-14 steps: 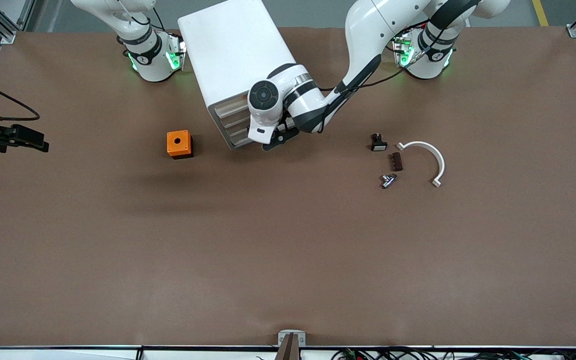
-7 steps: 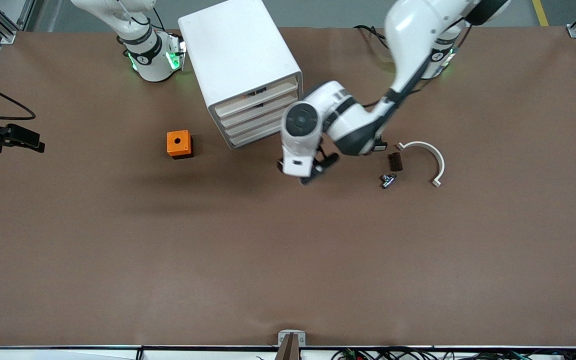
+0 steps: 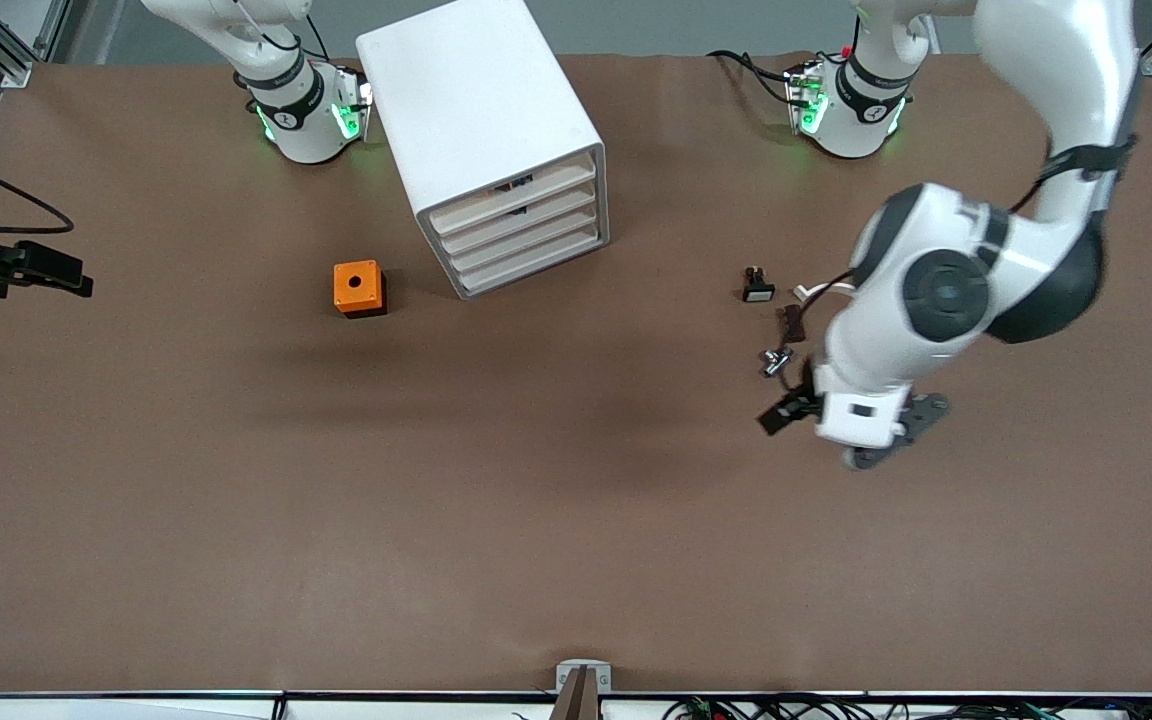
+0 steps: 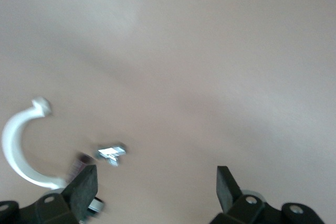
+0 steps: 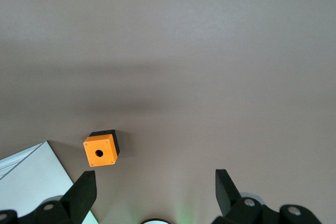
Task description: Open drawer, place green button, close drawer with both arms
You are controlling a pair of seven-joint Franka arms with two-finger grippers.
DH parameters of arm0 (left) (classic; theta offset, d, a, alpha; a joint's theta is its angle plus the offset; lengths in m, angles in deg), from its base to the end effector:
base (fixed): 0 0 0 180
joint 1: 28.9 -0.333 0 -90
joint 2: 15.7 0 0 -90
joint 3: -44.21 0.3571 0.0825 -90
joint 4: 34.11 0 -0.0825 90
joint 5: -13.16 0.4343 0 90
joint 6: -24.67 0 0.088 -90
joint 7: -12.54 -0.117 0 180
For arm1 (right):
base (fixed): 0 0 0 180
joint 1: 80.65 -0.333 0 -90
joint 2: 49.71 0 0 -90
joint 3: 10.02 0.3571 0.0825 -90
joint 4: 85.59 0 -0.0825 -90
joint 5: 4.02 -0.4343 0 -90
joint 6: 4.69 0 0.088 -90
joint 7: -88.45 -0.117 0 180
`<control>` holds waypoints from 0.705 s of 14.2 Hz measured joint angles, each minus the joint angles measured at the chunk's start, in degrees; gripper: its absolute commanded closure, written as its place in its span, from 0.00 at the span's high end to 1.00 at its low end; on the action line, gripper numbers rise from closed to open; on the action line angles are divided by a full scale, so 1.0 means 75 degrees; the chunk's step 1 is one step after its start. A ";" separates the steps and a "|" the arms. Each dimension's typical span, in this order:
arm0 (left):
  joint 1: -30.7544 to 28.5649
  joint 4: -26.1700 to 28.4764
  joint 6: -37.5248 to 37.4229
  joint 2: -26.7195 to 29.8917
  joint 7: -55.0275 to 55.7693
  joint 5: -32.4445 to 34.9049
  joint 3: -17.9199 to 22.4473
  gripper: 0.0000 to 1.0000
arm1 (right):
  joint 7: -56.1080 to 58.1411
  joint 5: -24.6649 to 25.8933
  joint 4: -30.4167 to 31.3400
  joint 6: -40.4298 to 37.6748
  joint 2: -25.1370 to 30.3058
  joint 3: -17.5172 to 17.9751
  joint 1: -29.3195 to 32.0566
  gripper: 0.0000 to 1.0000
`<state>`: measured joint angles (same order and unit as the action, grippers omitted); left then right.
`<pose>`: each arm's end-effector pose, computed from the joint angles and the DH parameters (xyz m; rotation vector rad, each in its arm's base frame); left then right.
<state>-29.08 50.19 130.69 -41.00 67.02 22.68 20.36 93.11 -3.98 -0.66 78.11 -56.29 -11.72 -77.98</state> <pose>0.7023 -0.2398 0.4520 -3.0308 -0.8116 0.0445 0.6267 -0.0469 0.6204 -3.1247 -0.0078 0.2377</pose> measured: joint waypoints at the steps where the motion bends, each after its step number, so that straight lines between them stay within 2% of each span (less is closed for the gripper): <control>1: -0.0297 -0.0002 -0.0258 0.0196 -0.0595 0.0002 0.0002 1.00 | 0.0000 -0.0001 0.0001 -0.0017 0.0025 0.0026 -0.0003 1.00; 6: -0.1665 -0.0011 -0.1316 0.1368 -0.3495 0.0003 -0.0009 1.00 | 0.0003 -0.0011 0.0013 -0.0126 0.0500 0.0053 -0.0006 1.00; 9: -0.1820 0.0007 -0.1729 0.2015 -0.4546 0.0000 0.0067 1.00 | 0.0027 -0.0019 0.0199 -0.0178 0.0523 0.0073 -0.0065 1.00; 10: -0.1679 0.0045 -0.1842 0.2233 -0.4902 -0.0055 0.0261 1.00 | 0.0027 -0.0019 0.0239 -0.0174 0.0523 0.0076 -0.0107 1.00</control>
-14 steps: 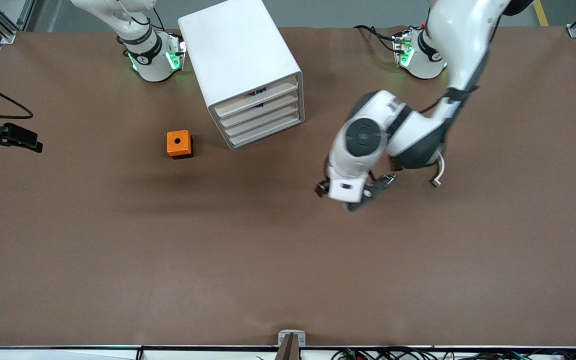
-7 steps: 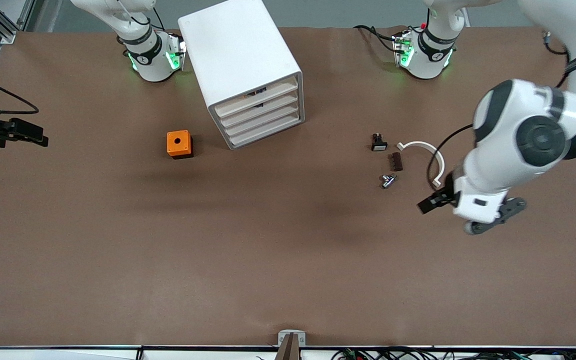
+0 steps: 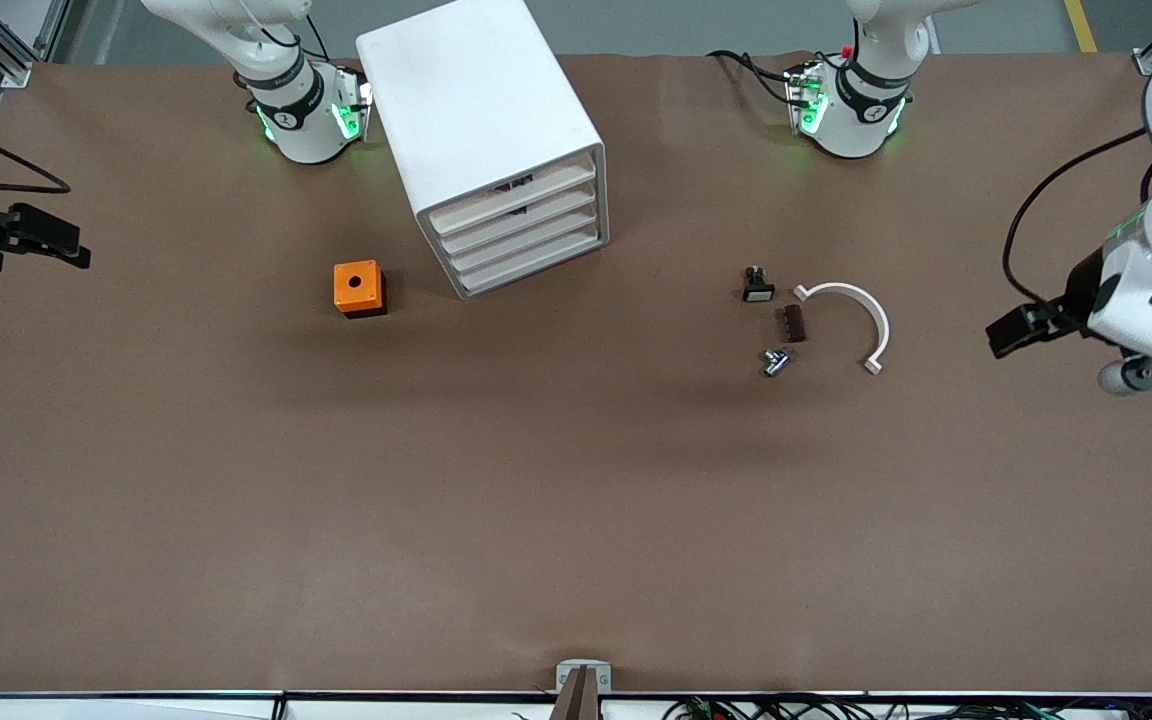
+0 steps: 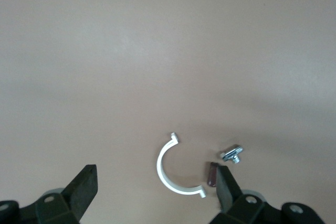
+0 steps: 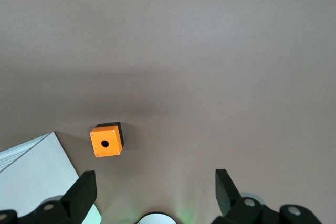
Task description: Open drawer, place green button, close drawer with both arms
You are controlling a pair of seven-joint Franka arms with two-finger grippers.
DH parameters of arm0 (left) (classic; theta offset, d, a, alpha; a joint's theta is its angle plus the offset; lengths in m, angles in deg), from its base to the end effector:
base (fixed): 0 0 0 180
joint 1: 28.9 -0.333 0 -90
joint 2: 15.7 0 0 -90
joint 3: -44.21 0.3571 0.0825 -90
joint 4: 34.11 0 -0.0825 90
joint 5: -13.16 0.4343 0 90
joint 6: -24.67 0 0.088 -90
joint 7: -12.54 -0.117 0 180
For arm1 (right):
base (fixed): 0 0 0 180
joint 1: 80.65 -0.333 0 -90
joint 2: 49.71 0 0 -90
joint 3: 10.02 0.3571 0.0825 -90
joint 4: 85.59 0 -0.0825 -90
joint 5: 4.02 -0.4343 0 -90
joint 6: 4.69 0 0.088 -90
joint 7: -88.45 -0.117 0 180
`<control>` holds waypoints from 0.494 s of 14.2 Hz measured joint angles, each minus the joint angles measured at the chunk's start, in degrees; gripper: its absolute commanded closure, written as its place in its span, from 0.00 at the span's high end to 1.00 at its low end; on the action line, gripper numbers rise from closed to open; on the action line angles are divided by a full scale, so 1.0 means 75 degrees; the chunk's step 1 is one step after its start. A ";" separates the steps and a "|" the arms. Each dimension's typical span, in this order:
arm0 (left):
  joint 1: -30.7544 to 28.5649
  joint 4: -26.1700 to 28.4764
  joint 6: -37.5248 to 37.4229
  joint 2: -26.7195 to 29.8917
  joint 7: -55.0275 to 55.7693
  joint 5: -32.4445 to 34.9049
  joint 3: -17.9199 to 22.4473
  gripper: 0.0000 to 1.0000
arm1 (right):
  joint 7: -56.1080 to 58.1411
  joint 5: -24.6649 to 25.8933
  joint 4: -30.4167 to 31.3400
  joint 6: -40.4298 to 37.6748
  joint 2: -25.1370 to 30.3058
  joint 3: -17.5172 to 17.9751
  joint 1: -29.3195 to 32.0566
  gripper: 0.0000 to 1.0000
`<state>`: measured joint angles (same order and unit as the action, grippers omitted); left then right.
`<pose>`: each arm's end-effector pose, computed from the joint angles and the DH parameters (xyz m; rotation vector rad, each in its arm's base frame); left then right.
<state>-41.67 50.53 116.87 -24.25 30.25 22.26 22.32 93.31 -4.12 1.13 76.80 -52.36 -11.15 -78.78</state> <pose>0.6533 -0.0679 0.6205 -3.0313 -0.2232 -0.0266 0.6026 -0.0311 0.6452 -3.1236 -0.0509 0.2146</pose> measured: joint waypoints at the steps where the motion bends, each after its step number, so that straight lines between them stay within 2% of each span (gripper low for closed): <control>1: 0.0336 0.0094 -0.0111 0.0255 -0.0389 -0.0147 0.0402 1.00 | 0.0000 0.0000 0.0003 0.0014 0.0001 0.0001 -0.0026 1.00; 4: 0.1711 0.0557 -0.0313 0.1044 -0.0904 -0.0588 0.1952 1.00 | 0.0000 0.0000 0.0107 0.0183 0.0114 -0.0003 -0.0031 1.00; 5: 0.1926 0.0749 -0.0356 0.1316 -0.0944 -0.0629 0.2187 1.00 | 0.0000 0.0000 0.0323 0.0380 0.0258 -0.0010 -0.0028 1.00; 7: 0.2096 0.1157 -0.0386 0.1811 -0.0990 -0.0824 0.2333 1.00 | 0.0000 0.0000 0.0921 0.0756 0.0661 -0.0024 -0.0023 1.00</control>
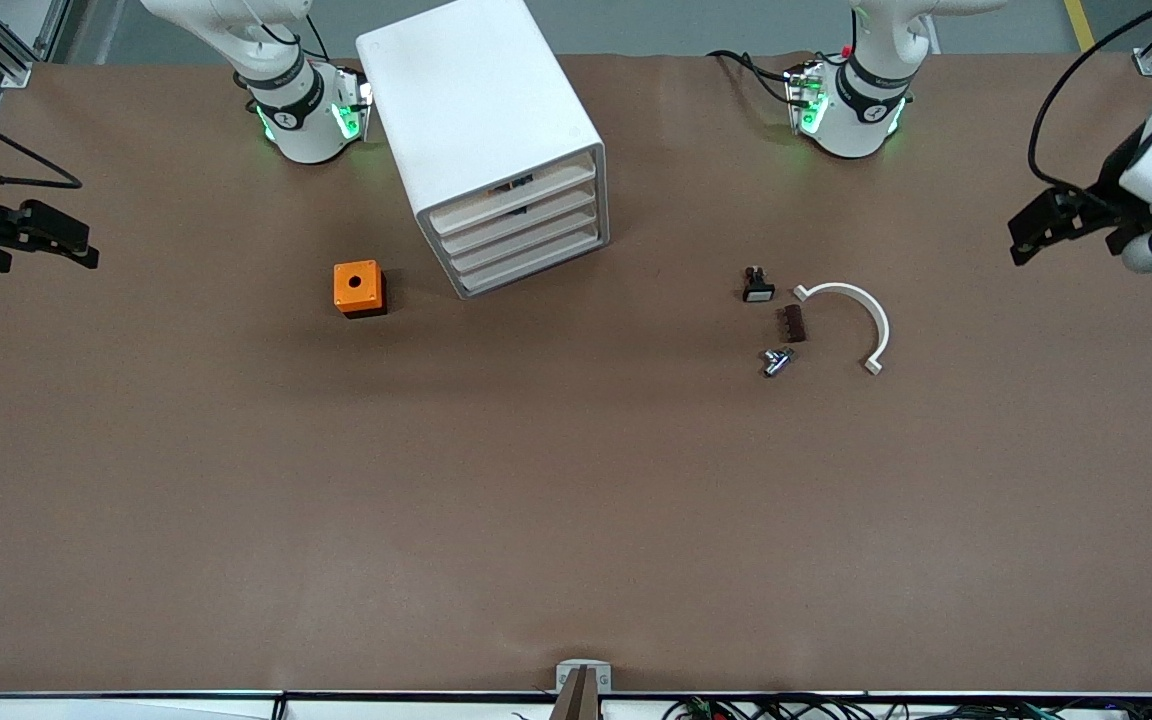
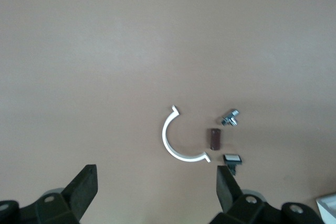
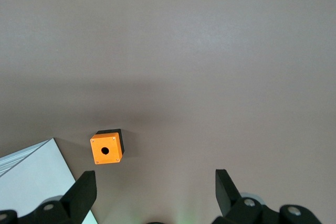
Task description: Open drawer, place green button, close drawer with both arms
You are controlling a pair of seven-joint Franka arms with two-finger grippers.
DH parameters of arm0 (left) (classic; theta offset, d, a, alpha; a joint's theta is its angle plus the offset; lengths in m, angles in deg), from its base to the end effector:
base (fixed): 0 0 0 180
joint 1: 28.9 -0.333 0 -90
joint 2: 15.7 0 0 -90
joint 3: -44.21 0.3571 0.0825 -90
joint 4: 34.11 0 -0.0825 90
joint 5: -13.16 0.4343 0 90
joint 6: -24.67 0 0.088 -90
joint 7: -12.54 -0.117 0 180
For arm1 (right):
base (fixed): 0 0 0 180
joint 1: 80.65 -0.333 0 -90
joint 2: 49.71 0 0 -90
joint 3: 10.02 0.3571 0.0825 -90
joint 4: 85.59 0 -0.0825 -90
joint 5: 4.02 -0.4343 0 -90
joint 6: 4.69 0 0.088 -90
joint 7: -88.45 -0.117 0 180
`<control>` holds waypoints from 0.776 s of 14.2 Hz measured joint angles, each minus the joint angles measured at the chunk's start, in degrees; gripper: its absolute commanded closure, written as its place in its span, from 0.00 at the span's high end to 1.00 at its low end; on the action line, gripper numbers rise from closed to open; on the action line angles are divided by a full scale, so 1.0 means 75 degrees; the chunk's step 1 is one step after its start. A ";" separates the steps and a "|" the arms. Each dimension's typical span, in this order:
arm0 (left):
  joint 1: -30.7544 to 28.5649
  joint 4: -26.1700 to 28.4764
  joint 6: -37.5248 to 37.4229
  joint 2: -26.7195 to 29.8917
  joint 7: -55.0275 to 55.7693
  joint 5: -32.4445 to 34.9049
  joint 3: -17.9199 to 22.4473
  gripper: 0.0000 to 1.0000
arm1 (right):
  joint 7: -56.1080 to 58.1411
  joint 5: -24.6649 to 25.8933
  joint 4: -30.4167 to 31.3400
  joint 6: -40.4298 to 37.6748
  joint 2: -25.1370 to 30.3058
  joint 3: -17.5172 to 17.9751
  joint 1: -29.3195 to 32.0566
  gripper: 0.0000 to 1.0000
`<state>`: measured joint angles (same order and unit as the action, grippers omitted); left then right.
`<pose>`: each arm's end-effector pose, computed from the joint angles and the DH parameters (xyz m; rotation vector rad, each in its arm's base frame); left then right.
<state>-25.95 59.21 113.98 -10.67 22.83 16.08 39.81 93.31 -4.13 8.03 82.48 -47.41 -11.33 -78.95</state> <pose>0.5685 -0.0694 0.6760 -3.0860 -0.0812 -0.0404 0.5827 -0.0307 0.6425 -3.1313 -0.0507 0.1129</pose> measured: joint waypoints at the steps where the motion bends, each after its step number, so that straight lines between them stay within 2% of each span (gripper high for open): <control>1: 0.0114 0.0223 -0.0006 0.0219 -0.0005 -0.0086 0.0090 1.00 | 0.0000 0.0000 0.0256 0.0149 0.0202 -0.0007 0.0002 1.00; 4: 0.0390 0.0692 -0.0006 0.0594 -0.0030 -0.0134 0.0330 1.00 | 0.0000 0.0000 0.0518 0.0402 0.0490 -0.0009 0.0002 1.00; 11: 0.0415 0.0777 -0.0006 0.0623 -0.0353 -0.0140 0.0351 1.00 | -0.0006 0.0000 0.0516 0.0507 0.0523 -0.0013 0.0004 1.00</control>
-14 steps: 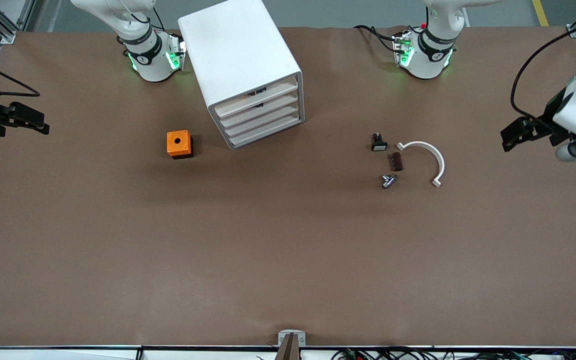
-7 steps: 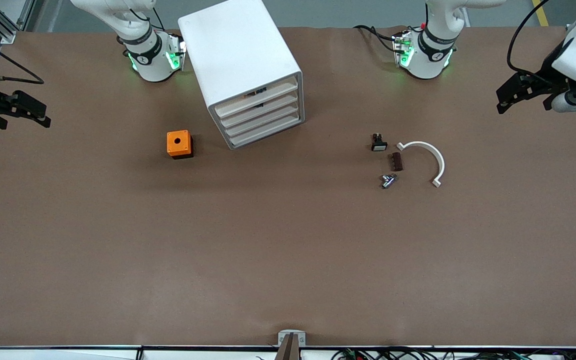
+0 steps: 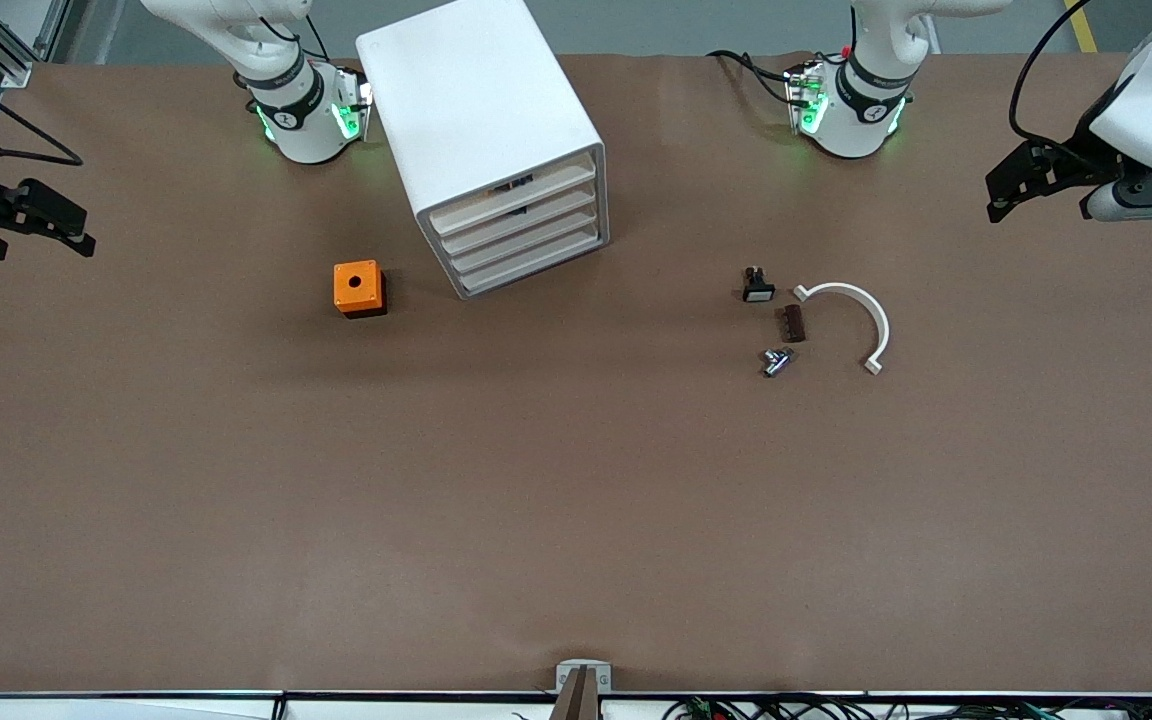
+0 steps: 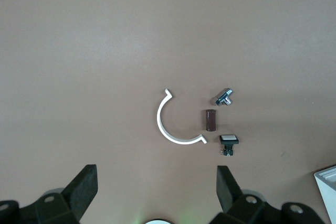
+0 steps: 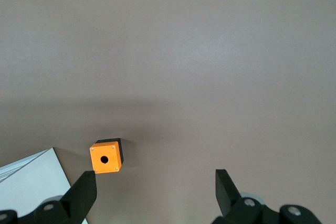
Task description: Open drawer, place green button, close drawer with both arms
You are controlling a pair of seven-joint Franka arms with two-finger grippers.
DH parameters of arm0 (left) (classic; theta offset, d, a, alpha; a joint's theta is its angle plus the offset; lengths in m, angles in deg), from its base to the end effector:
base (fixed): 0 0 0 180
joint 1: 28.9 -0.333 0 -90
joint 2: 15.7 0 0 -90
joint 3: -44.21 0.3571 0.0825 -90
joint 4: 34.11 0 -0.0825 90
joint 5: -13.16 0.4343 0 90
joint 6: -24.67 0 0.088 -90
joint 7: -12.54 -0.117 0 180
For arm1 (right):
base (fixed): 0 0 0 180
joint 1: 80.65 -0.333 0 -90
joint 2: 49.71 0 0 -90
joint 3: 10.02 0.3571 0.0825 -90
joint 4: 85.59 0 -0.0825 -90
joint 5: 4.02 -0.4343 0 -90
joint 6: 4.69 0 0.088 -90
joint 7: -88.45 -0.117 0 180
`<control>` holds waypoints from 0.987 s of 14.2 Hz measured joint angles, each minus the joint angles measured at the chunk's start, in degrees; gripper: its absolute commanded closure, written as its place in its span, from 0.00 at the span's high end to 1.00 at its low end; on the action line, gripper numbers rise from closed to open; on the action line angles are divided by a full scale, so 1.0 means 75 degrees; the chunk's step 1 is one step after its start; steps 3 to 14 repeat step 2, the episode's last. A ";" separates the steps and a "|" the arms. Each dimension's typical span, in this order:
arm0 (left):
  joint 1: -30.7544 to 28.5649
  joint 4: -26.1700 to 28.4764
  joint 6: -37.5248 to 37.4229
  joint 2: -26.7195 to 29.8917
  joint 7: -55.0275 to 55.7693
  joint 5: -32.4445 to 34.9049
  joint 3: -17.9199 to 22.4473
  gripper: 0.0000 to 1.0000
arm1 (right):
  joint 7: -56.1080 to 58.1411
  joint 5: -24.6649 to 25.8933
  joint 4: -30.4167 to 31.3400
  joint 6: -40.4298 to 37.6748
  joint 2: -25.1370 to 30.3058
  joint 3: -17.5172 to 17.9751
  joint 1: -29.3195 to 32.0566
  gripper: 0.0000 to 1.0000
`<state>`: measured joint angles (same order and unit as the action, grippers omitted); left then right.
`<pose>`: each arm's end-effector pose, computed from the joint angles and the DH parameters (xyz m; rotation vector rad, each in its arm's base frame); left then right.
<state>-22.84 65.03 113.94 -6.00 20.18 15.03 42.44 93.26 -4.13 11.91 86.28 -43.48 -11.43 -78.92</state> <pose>0.5376 -0.0716 0.6684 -3.1037 0.0039 -0.0032 0.5658 -0.0316 0.6523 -3.1363 -0.0459 0.0077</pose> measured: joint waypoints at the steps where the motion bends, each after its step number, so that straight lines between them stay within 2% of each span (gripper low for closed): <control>1: 0.0000 -0.0010 0.0001 -0.0002 -0.0008 0.0000 0.0016 1.00 | -0.0002 0.0000 0.0000 -0.0012 0.0004 -0.0003 0.0002 1.00; 14: -0.0001 -0.0027 0.0001 -0.0011 -0.0012 0.0000 0.0026 1.00 | -0.0003 0.0000 0.0000 -0.0019 0.0008 -0.0008 0.0004 1.00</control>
